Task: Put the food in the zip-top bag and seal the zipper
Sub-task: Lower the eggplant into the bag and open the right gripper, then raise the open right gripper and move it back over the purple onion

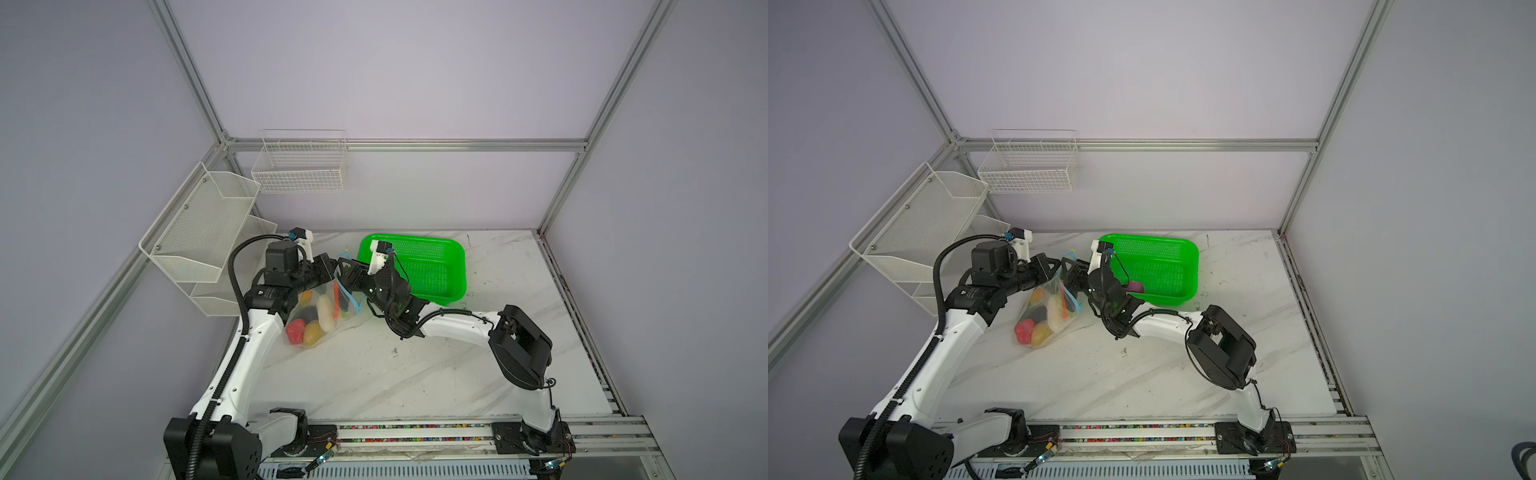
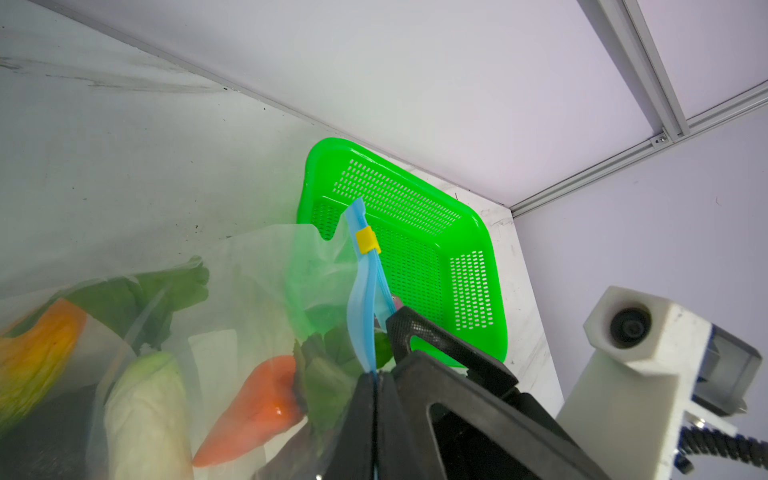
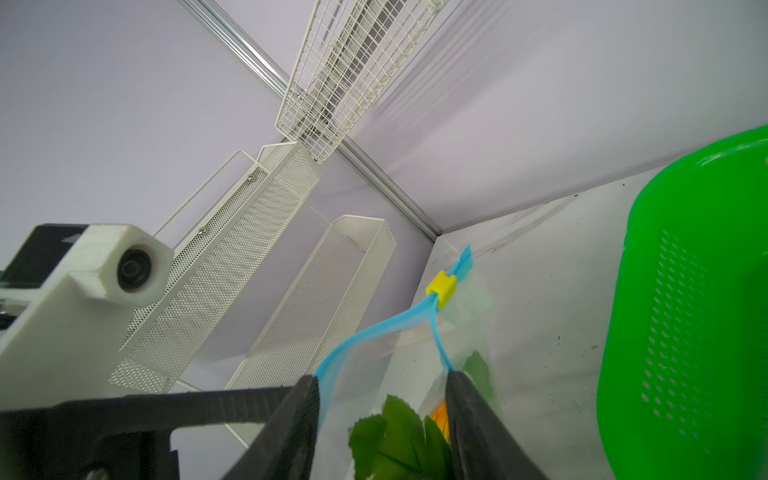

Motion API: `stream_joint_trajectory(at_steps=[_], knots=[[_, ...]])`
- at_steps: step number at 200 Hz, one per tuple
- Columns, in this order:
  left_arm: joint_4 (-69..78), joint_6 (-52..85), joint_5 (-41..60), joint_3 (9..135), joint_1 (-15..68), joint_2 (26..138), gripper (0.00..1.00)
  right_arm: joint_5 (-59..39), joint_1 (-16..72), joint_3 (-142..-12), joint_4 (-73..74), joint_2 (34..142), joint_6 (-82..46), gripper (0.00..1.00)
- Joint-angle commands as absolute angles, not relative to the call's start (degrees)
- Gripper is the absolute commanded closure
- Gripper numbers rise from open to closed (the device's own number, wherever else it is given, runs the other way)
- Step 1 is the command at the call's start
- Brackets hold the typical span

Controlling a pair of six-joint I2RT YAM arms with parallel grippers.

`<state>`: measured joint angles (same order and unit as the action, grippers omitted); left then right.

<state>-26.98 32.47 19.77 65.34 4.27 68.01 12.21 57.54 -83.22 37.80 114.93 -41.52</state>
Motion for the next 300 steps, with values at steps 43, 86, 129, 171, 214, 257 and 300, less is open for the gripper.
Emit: stream_joint_trajectory(at_steps=[43,86,129,171,214,257,300], knots=[[-24.3,33.1,20.6,66.8,4.3,66.7,1.0,12.0,58.1,-83.4,37.3,115.1,-41.8,0.48],[-24.2,33.0,20.5,66.2,4.3,66.2,1.0,11.4,58.0,-84.7,32.2,111.5,-38.9,0.44],[-24.0,33.1,20.7,65.1,4.3,65.7,1.0,12.1,57.9,-85.5,23.8,107.9,-33.6,0.41],[-24.1,32.9,21.0,64.7,4.3,65.1,1.0,11.7,57.9,-85.1,21.2,105.1,-31.8,0.39],[-24.2,32.6,20.6,64.6,4.3,65.1,1.0,12.8,57.4,-87.5,13.1,102.7,-27.5,0.38],[-24.2,32.6,21.2,64.9,4.3,65.6,1.0,12.4,50.5,-85.5,9.3,101.3,-23.4,0.41],[-24.2,32.7,20.7,64.7,4.3,65.7,1.0,9.1,45.0,-88.6,4.2,102.1,-20.8,0.42]])
